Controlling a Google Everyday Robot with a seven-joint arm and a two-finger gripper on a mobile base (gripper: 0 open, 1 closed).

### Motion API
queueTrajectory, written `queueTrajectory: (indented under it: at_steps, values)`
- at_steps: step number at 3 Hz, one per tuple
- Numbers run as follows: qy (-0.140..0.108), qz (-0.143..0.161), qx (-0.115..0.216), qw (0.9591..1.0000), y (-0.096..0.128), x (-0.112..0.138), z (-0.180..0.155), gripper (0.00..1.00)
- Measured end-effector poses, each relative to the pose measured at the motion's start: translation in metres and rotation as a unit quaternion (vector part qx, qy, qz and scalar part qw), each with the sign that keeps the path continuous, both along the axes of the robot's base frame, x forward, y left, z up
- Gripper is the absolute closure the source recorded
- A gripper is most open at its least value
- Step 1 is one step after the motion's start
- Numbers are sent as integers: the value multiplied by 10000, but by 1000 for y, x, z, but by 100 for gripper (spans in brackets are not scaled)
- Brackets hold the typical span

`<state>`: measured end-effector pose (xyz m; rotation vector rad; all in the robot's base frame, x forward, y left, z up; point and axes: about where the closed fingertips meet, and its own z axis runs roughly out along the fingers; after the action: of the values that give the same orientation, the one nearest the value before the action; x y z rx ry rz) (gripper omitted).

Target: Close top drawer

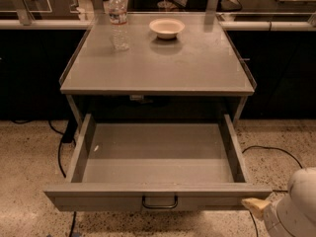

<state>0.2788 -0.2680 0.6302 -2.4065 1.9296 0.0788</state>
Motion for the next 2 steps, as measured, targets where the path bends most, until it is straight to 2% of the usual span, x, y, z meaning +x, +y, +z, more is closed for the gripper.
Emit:
queueTrajectory:
  at_steps: [1, 2]
  values:
    - [31, -27, 223, 9997, 5, 14, -2, 0]
    - [-49, -77, 493, 9987, 10, 29, -1, 0]
